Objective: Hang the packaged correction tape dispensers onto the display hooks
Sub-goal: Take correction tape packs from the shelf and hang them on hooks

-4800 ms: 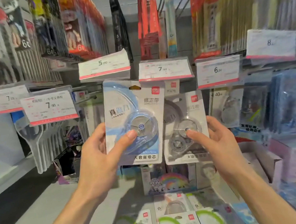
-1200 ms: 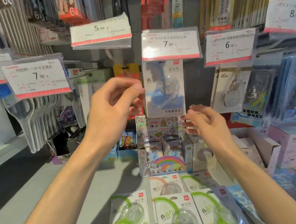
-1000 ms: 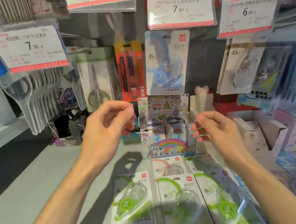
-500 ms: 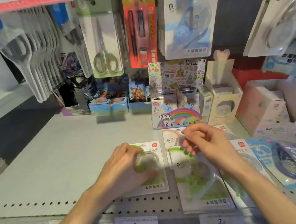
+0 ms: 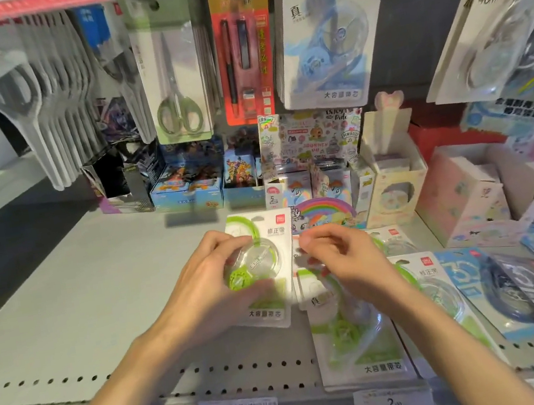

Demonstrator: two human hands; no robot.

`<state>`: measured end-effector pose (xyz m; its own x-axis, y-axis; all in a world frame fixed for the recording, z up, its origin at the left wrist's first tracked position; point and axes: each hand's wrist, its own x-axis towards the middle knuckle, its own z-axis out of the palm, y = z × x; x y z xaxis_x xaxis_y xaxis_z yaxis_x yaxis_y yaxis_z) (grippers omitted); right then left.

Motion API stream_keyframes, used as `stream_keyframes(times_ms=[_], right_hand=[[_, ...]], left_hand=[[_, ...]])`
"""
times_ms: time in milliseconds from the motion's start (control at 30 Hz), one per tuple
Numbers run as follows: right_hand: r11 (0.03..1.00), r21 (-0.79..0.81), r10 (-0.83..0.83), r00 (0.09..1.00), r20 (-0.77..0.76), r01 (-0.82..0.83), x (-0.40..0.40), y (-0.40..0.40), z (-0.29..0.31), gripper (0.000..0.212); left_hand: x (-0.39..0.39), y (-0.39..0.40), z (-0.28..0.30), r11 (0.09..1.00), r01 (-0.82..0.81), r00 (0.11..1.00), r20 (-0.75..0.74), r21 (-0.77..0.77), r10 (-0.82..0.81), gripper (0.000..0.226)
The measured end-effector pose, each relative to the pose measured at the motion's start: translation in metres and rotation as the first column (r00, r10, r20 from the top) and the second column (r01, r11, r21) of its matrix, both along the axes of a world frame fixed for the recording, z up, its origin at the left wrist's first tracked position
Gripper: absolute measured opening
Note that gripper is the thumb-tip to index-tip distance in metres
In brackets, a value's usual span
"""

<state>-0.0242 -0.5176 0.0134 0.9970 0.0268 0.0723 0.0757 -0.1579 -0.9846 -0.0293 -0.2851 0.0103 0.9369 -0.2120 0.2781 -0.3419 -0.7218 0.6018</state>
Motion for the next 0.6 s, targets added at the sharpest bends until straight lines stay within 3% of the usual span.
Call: stream_keyframes(times_ms=[200,367,467,600], right_hand=[[0.966,0.204,0.166,0.986,-0.034,-0.156,0.003,0.007,0.013,0.018],[0.957,0.283,0.070,0.998,0.001,-0.067,0.002,-0.011,0.026,0.029],[0.943,0.332,0.022,1.000,0.016,-0.026,0.004,-0.021,0.034,0.031],[0.965,0.257,0.039,0.998,0.052,-0.051,0.005,-0.032,0.044,0.026]], left_hand=[[0.002,-0.031,0.014,0.995,0.015,0.997,0.072,-0.100,-0.008,0.081],[0.006,-0.045,0.015,0.933,-0.042,0.990,0.111,-0.357,0.087,0.067],[0.013,-0.057,0.022,0.808,-0.104,0.994,-0.077,-0.580,0.073,0.063],[0.016,-0.072,0.027,0.531,-0.087,0.944,-0.241,-0.843,-0.227,0.034]])
